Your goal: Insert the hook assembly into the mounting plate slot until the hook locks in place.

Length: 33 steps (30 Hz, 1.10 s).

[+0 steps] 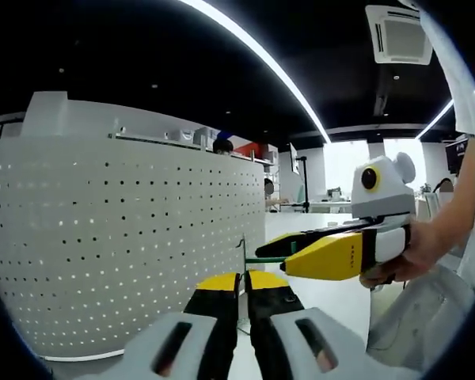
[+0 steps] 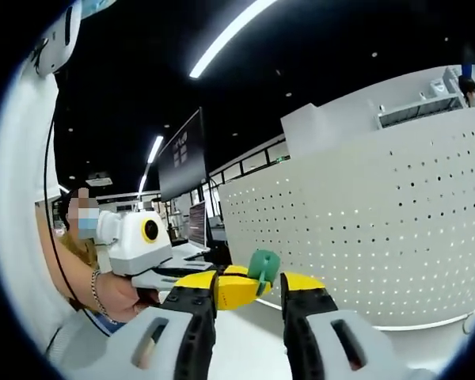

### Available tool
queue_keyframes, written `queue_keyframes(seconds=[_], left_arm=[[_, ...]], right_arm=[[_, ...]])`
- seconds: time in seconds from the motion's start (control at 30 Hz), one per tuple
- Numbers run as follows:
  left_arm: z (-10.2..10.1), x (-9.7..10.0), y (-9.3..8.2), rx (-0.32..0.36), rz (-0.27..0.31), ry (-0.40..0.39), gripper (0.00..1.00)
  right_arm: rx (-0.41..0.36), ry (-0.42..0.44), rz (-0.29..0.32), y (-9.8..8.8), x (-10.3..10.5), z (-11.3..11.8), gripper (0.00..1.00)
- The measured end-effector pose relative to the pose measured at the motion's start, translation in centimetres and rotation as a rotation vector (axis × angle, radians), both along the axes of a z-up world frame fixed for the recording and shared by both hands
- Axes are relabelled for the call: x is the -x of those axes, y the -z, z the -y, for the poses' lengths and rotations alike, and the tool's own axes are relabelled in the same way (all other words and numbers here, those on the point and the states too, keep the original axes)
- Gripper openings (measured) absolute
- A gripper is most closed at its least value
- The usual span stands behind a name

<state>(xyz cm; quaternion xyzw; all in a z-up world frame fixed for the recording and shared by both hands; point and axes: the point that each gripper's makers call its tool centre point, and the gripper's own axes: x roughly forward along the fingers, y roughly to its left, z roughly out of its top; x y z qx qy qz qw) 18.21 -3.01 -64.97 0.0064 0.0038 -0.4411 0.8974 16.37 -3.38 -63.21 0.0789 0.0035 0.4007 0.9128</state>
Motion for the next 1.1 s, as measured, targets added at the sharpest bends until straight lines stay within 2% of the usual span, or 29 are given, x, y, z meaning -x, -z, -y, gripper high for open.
queue_keyframes(seconds=[0.1,0.17,0.5,1.1], left_arm=[[0.11,0.09,-0.06,0.004,0.000,0.000,0.03],[0.15,0.08,-0.04,0.013,-0.006,-0.001,0.03],[0.36,0.28,-0.08,0.007,-0.001,0.000,0.03],[0.51,0.55,-0.27,-0.001,0.013,-0.002,0.02]], right_arm=[[-0.019,-0.002,0.001,-0.29,0.10,-0.08,0.22],[0.003,0.003,0.010,-0.17,0.06,-0.17,0.20],[0.015,0.021,0.030,-0.21,-0.13,-0.19,0.11],[0.041,0.071,0.026,-0.08,-0.65,0.09,0.03]])
